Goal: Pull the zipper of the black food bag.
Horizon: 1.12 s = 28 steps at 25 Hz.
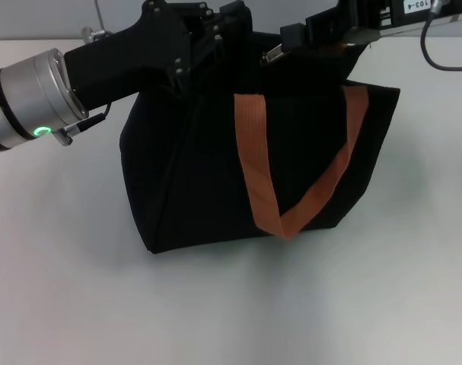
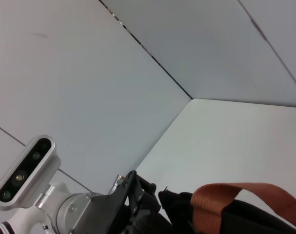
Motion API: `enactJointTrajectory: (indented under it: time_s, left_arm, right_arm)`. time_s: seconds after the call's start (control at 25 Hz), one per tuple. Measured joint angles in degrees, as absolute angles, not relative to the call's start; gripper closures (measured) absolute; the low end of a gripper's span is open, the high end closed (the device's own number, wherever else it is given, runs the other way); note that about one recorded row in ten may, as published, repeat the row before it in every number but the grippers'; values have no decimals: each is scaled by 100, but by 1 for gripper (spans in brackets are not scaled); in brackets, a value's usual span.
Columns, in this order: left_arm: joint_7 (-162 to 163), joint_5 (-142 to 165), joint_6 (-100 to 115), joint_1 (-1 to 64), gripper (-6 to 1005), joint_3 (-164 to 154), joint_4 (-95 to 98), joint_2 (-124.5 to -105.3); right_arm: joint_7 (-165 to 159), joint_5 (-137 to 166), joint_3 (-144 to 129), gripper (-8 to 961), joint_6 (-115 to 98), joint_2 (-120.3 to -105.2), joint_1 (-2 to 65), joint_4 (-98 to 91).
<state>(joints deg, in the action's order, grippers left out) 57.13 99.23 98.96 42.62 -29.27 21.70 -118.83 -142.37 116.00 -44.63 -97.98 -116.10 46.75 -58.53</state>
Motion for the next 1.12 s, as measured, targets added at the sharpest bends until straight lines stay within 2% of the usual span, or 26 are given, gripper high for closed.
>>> enactJointTrajectory:
  time_s: [1.12]
  left_arm:
    - [5722, 9862, 9896, 4271, 965, -2927, 2171, -11882]
  right_arm:
    - [-14180, 11604, -4483, 953, -9796, -11590, 4826, -5606]
